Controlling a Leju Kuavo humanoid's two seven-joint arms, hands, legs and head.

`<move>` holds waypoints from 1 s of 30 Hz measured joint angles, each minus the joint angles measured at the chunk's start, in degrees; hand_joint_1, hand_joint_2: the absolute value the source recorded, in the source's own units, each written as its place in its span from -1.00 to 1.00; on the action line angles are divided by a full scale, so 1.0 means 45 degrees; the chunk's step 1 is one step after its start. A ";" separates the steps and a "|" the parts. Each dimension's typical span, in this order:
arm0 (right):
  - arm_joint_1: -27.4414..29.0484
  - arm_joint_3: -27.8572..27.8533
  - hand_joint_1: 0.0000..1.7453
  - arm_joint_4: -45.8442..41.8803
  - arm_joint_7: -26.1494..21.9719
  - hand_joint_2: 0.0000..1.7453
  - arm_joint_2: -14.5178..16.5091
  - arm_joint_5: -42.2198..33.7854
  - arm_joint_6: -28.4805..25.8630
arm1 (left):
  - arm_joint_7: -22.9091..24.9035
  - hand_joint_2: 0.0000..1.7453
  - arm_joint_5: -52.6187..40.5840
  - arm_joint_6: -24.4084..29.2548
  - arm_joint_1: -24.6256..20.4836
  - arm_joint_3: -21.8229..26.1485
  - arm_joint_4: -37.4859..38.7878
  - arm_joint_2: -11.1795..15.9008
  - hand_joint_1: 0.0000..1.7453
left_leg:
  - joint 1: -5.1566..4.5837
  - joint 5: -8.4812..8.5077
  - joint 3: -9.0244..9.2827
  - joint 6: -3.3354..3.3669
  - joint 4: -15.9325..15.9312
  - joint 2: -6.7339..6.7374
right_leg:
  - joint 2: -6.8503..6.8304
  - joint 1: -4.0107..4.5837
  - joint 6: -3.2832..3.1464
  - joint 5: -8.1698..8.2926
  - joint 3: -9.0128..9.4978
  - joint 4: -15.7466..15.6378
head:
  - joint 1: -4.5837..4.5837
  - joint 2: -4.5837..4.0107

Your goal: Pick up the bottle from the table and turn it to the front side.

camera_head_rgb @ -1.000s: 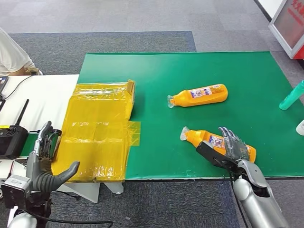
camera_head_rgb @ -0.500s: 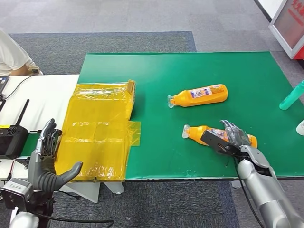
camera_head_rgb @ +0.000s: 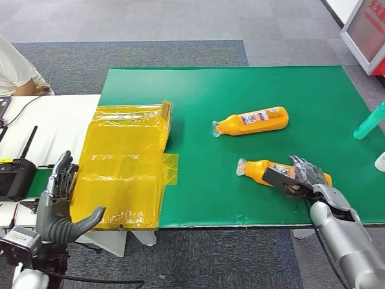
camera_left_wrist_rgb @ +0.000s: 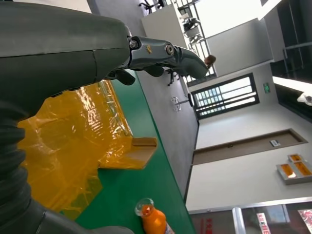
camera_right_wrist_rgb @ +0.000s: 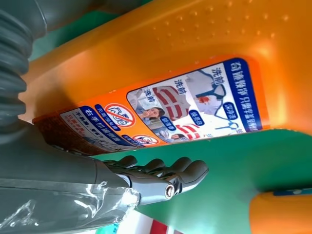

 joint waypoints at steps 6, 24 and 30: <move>-0.0224 0.0251 -1.00 0.0119 0.0284 1.00 -0.0346 0.0324 0.0495 | -0.0144 1.00 0.0137 -0.0049 -0.0003 0.0000 -0.0018 0.0000 -1.00 | 0.0000 0.0001 0.0007 0.0001 0.0000 0.0000 | 0.0001 0.0000 0.0001 0.0002 0.0010 0.0000 | 0.0000 0.0000; -0.0835 0.1000 1.00 0.0454 -0.0808 1.00 -0.0475 -0.0640 0.0734 | -0.0240 1.00 0.0762 -0.0347 -0.0200 0.0051 0.0001 0.0005 -1.00 | 0.0000 0.0006 0.0010 -0.0003 0.0000 -0.0001 | 0.0002 0.0001 -0.0002 0.0011 0.0011 0.0001 | 0.0000 0.0000; -0.0983 0.1201 1.00 0.0285 -0.2836 1.00 -0.0060 -0.3161 0.0938 | 0.0006 1.00 0.1966 -0.0971 -0.1025 0.0276 0.0749 0.0005 -1.00 | 0.0001 0.0020 0.0007 -0.0010 -0.0001 0.0000 | 0.0002 0.0004 -0.0010 0.0017 0.0006 0.0005 | -0.0001 0.0000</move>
